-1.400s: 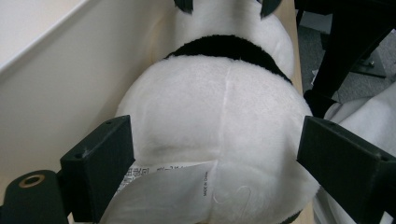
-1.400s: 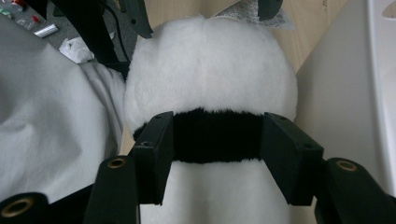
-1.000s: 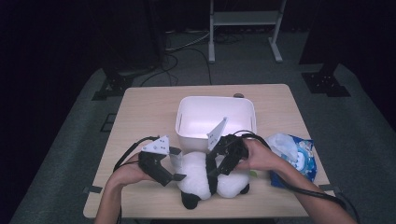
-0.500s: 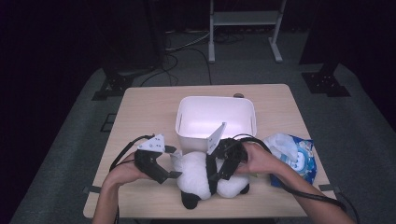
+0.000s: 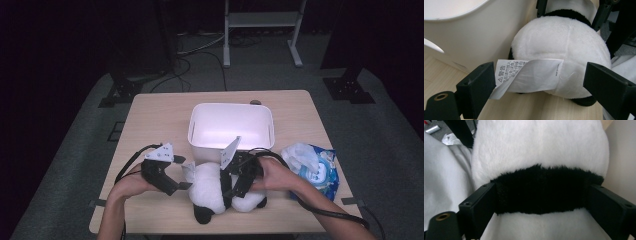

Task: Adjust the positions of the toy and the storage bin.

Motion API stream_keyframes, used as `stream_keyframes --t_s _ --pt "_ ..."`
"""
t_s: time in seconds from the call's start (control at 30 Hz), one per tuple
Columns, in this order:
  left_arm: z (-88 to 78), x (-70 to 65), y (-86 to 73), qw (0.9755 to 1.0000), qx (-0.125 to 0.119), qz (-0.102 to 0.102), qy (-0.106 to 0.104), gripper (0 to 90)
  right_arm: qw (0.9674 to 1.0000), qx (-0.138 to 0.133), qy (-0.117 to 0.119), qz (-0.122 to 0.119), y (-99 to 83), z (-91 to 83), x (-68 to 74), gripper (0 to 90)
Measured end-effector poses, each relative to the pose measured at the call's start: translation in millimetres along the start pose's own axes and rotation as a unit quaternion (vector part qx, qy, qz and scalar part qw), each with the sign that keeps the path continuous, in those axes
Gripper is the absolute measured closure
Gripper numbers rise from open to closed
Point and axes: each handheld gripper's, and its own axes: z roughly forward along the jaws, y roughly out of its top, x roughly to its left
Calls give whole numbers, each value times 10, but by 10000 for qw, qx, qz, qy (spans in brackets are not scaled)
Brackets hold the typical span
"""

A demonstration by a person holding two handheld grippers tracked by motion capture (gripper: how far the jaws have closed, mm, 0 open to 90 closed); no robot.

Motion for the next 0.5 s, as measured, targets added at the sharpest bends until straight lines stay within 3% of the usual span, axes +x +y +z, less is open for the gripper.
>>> stream_keyframes --t_s 0.5 --pt "-37 33 -31 10000 -22 -46 29 95 9998 79 94 151 -1 158 -35 94"
